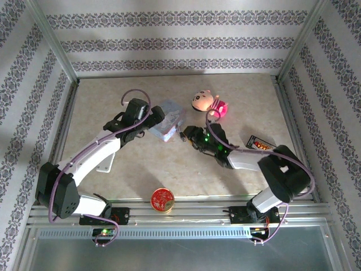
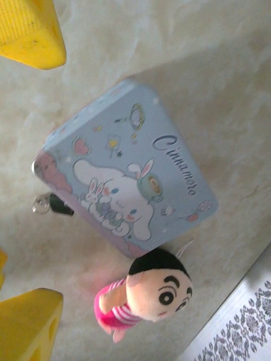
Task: Unlock a padlock with a key
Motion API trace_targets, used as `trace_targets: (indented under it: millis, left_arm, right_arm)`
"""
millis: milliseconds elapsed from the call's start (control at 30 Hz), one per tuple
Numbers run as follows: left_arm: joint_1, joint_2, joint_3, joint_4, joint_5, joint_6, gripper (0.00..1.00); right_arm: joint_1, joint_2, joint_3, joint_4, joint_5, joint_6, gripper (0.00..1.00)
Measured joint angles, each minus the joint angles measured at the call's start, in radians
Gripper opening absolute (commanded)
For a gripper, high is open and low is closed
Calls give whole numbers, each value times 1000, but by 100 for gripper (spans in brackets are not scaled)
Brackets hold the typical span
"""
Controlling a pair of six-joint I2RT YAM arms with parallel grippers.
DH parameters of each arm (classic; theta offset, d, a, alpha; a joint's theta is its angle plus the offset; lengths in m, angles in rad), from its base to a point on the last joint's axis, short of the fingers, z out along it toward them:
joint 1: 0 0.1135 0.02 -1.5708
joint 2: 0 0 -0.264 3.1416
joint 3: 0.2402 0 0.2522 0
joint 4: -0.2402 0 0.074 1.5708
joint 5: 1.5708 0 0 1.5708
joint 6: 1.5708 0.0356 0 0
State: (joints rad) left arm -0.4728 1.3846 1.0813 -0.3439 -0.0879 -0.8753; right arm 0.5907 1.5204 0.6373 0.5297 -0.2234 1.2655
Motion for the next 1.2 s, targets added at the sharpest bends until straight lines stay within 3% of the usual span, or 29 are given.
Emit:
trace_targets:
  millis: [167,433,700,900,1200]
  left_arm:
    - [3,61,77,-44,-108,119,99]
    - [3,263,158,-99,-154,214,99]
    - [10,400,183,-138,-157,225,99]
    - [21,423,206,-142,-157,220,99]
    - [47,427,211,-139,-152,214,99]
  right_arm:
    - [-20,-49,224,-428,38,-320,50]
    - [-58,116,378,-777,81,-672,51]
    - [-16,251,475,-867,131,-845,54]
    - [16,319,544,-871,150,-895,66]
    - [29,431,638,-861,183,-925,67]
